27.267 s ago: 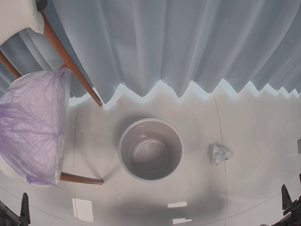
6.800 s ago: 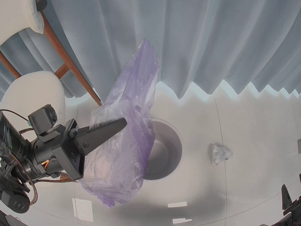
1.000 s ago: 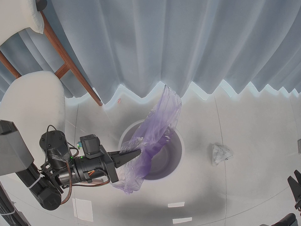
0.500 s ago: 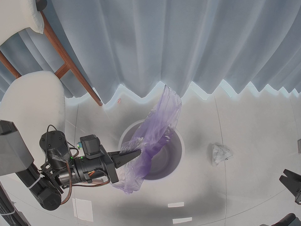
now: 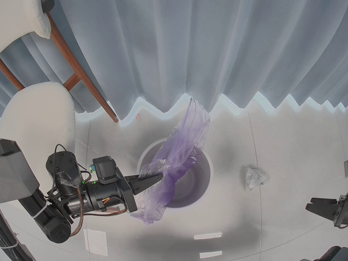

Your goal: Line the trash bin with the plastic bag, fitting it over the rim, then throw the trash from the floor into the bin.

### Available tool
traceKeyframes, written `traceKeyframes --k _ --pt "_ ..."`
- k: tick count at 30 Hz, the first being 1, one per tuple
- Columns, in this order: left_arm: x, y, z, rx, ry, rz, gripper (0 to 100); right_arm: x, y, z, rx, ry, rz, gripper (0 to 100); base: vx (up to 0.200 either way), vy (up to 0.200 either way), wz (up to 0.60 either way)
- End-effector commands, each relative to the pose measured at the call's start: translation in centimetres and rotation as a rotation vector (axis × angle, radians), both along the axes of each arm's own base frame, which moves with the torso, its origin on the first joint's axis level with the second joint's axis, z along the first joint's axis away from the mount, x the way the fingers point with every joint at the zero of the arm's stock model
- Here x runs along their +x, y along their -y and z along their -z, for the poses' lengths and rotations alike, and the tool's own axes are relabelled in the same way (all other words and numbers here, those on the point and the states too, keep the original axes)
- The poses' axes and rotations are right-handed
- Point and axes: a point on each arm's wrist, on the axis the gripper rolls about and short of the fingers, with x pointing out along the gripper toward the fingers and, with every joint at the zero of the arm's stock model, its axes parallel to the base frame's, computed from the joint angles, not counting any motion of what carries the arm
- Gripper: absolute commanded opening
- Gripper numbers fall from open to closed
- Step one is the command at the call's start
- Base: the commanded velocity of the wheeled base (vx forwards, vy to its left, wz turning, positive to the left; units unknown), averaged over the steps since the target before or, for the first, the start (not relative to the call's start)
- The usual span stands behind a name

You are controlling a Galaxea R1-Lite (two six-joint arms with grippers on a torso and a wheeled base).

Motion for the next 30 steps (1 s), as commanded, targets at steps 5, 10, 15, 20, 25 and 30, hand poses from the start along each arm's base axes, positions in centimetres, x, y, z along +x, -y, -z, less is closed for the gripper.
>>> traceKeyframes --k 5,10,15,20,25,30 --pt "-0.1 0.0 -0.1 -0.002 0.002 0.001 0 2.6 -1.2 0.9 -0.041 -0.152 -0.093 100 0.0 0.0 0.0" --pt "-0.1 0.1 -0.1 -0.003 0.004 0.004 0 2.9 -2.2 1.6 -0.063 -0.207 -0.183 100 0.0 0.0 0.0" --pt "-0.2 0.1 -0.2 -0.002 0.005 0.007 0 4.2 -2.8 2.2 -0.066 -0.211 -0.197 100 0.0 0.0 0.0" --pt "-0.3 0.1 -0.1 0.0 0.001 0.007 0 5.8 -3.8 3.6 -0.085 -0.253 -0.219 100 0.0 0.0 0.0" --pt "-0.3 0.1 0.0 0.002 0.001 0.009 0 6.3 -4.9 4.2 -0.108 -0.228 -0.254 100 0.0 0.0 0.0" --pt "-0.3 0.1 -0.1 0.0 0.004 0.007 0 7.6 -5.6 4.9 -0.148 -0.234 -0.239 100 0.0 0.0 0.0"
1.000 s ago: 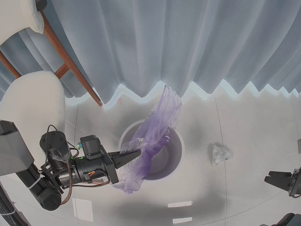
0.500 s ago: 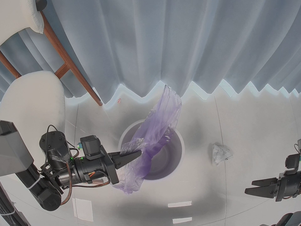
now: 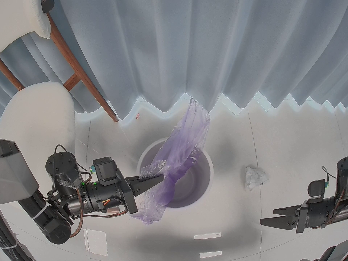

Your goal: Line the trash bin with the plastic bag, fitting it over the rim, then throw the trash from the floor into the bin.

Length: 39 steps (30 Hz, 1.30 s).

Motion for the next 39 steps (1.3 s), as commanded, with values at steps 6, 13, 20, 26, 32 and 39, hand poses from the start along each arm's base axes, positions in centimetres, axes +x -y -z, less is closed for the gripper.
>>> traceKeyframes --k 6,13,20,26,32,39 --pt "0.0 0.0 0.0 0.0 0.001 0.0 0 1.2 -1.7 1.3 -0.037 -0.055 -0.05 100 0.0 0.0 0.0" --pt "-0.1 0.0 0.1 0.001 -0.005 0.002 0 2.9 -2.8 -0.2 0.029 -0.023 -0.029 100 0.0 0.0 0.0" --pt "-0.2 0.0 0.1 0.002 -0.01 0.005 0 3.7 -3.4 -0.7 0.08 -0.016 -0.006 100 0.0 0.0 0.0" --pt "-0.3 0.0 0.1 -0.001 -0.016 0.006 0 4.4 -4.4 -0.5 0.089 -0.057 -0.012 100 0.0 0.0 0.0" --pt "-0.5 -0.1 0.5 0.011 -0.032 0.014 0 4.5 -5.9 -1.8 0.189 -0.141 0.014 100 0.0 0.0 0.0" --pt "-0.6 -0.1 0.6 0.012 -0.035 0.018 0 5.7 -6.9 -1.7 0.185 -0.156 0.039 100 0.0 0.0 0.0"
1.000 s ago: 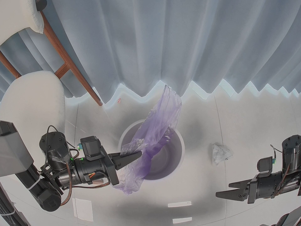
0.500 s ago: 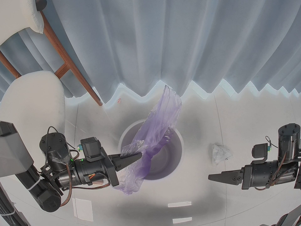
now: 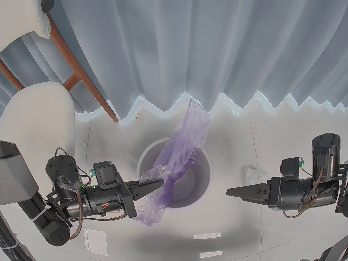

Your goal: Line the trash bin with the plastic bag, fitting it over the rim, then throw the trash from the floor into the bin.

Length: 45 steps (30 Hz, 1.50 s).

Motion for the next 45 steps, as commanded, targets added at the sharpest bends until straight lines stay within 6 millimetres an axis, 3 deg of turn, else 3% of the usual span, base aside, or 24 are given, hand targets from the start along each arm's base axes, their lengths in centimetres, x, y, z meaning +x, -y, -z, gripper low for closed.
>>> traceKeyframes --k 1,27,41,45 --pt "-0.2 0.1 0.2 0.005 -0.008 0.008 0 0.6 -1.1 0.3 -0.012 -0.011 -0.015 100 0.0 0.0 0.0" --pt "-0.7 0.0 0.1 0.009 -0.008 0.011 0 1.8 -3.5 -0.8 0.028 -0.013 -0.047 100 0.0 0.0 0.0" --pt "-1.8 0.1 0.3 0.019 -0.026 0.042 0 3.5 -6.8 1.3 0.013 0.016 -0.058 100 0.0 0.0 0.0" --pt "-2.8 0.5 0.9 0.039 -0.058 0.076 0 4.7 -7.8 1.7 -0.024 0.044 0.026 100 0.0 0.0 0.0"
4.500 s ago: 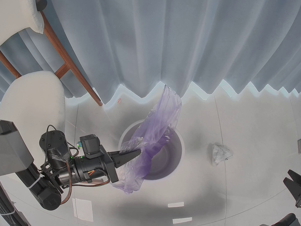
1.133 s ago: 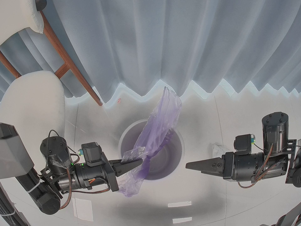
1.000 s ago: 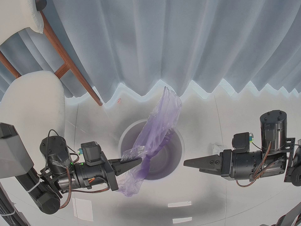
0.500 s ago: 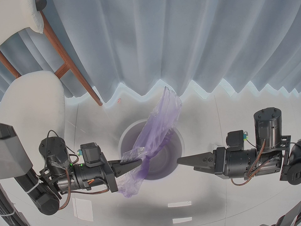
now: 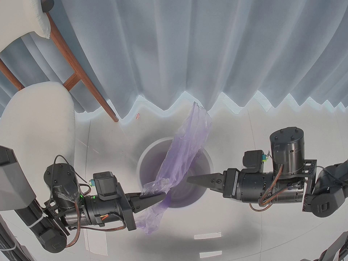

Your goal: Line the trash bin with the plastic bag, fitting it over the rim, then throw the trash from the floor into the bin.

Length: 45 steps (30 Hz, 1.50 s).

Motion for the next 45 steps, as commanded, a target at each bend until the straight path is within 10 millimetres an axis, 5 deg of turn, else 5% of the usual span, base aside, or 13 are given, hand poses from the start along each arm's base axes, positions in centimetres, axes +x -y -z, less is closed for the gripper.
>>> traceKeyframes --k 1,11,26,27,45 --pt "-1.1 0.5 0.6 0.02 -0.033 0.041 0 1.1 -1.1 0.7 -0.031 0.006 0.046 100 0.0 0.0 0.0" --pt "-1.3 1.3 2.8 0.107 -0.037 0.078 0 1.4 -1.3 0.2 -0.019 0.03 0.064 100 0.0 0.0 0.0" --pt "-1.1 1.1 2.6 0.106 -0.013 0.065 0 1.3 -0.9 1.4 -0.051 0.053 0.173 100 0.0 0.0 0.0" --pt "-1.1 1.1 2.6 0.107 -0.014 0.063 0 1.3 -0.8 1.5 -0.046 0.053 0.18 0 0.0 0.0 0.0" --pt "-0.8 1.3 2.4 0.099 -0.002 0.063 0 0.2 -0.6 3.6 -0.055 0.005 0.188 0 0.0 0.0 0.0"
